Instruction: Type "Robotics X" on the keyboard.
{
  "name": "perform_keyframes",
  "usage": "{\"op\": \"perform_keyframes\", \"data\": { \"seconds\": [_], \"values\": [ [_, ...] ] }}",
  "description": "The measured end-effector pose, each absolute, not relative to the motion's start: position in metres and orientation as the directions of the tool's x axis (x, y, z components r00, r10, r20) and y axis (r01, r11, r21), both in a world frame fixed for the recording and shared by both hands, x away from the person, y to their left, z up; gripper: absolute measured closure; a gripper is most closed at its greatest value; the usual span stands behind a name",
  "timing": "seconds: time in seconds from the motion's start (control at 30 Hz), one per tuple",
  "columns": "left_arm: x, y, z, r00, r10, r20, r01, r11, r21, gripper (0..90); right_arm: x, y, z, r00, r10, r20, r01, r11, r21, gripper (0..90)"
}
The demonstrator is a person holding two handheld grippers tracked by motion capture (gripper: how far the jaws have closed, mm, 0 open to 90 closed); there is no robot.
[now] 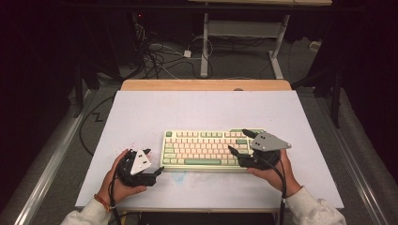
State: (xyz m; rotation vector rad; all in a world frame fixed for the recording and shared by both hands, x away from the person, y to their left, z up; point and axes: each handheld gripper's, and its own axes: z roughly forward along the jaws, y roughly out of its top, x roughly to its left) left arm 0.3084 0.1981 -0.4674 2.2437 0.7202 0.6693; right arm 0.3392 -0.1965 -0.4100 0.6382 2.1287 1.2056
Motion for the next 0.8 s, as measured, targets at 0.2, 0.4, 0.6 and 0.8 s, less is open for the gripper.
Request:
{"op": "perform_keyframes", "data": {
  "seconds": [0.2,0.4,0.6,0.8],
  "values": [
    [0.306,0.199,-0.463,0.714,0.657,0.243,0.294,-0.597,0.746,21.9,0.325,-0.216,-0.414,-0.667,0.698,-0.259,0.119,0.444,0.888,21.8],
    [0.306,0.2,-0.459,0.707,0.665,0.241,0.293,-0.586,0.756,24.3,0.313,-0.233,-0.426,-0.642,0.727,-0.246,0.146,0.43,0.891,20.8],
    [0.305,0.201,-0.456,0.714,0.66,0.233,0.294,-0.585,0.756,35.8,0.301,-0.244,-0.438,-0.625,0.741,-0.246,0.176,0.44,0.881,21.1],
    [0.306,0.203,-0.453,0.732,0.651,0.202,0.3,-0.573,0.762,48.1,0.291,-0.252,-0.443,-0.608,0.748,-0.266,0.174,0.453,0.874,21.3]
  ]
}}
